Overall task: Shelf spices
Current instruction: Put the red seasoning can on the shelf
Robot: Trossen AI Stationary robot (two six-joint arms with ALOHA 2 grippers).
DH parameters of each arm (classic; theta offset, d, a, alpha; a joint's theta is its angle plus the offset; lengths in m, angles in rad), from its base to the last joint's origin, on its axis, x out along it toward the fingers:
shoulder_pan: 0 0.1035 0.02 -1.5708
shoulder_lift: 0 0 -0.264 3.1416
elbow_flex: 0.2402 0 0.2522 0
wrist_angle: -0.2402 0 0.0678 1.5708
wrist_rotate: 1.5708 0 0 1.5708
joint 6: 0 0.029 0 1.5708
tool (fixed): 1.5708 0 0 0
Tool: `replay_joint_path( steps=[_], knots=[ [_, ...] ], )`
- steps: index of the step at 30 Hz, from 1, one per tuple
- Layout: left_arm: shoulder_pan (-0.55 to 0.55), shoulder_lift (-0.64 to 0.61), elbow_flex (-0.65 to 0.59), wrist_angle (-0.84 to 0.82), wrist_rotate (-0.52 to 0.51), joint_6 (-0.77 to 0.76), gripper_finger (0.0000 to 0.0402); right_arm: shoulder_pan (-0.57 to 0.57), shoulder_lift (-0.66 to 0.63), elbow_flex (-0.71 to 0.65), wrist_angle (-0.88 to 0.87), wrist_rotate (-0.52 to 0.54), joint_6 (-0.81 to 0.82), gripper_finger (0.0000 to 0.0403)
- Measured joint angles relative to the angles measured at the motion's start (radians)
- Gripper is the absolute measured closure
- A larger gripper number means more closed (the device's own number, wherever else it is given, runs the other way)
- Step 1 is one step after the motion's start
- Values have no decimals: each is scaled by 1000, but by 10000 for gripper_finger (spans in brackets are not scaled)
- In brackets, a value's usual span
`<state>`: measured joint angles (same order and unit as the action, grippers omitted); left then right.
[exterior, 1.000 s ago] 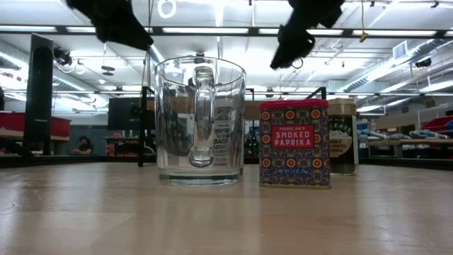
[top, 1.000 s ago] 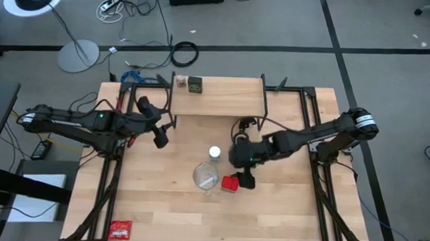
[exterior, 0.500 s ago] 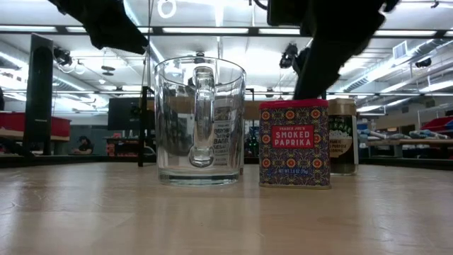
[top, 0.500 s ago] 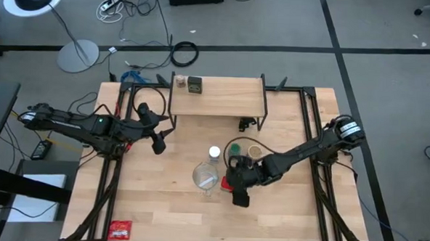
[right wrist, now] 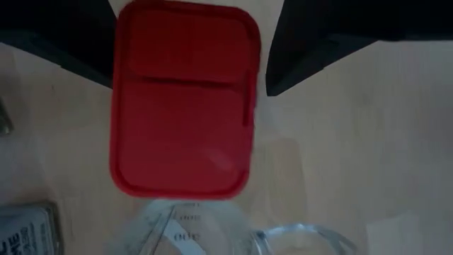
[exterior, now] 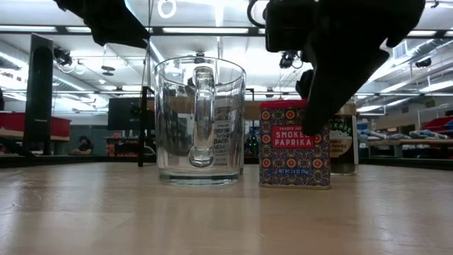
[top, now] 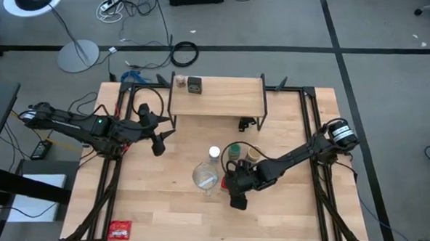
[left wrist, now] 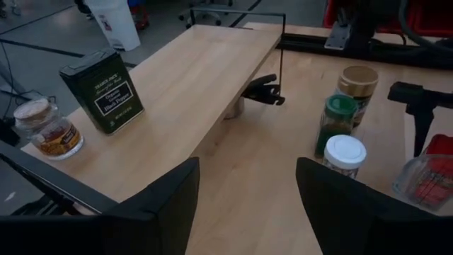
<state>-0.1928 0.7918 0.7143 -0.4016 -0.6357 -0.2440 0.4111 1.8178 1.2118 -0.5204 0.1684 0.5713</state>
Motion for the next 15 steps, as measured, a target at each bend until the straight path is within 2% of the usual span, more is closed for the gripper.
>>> replay_joint_path(
  steps=[5,9,15],
  knots=[
    [0,1,0,-3,0,0,161,-7,4,0,8,0,-27,120],
    [0,1,0,-11,0,1,161,-20,-21,0,4,-8,-42,186],
    [0,1,0,-17,0,3,161,-46,-81,0,-32,-42,-58,191]
  ],
)
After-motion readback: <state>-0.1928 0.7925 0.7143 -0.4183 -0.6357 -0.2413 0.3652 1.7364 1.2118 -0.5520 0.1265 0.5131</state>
